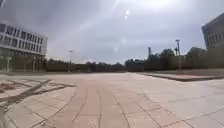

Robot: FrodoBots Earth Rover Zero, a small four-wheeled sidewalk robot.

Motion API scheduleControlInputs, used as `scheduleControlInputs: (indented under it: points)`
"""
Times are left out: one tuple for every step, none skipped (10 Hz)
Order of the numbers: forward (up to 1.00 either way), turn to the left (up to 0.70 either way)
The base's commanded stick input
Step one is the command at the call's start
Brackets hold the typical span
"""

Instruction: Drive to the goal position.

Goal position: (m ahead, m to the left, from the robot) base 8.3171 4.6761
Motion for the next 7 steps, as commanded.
scheduleControlInputs:
  points:
    - [0.70, 0.00]
    - [0.70, 0.00]
    - [0.70, 0.00]
    - [0.70, 0.00]
    - [0.70, 0.00]
    - [0.70, 0.00]
    - [0.70, 0.00]
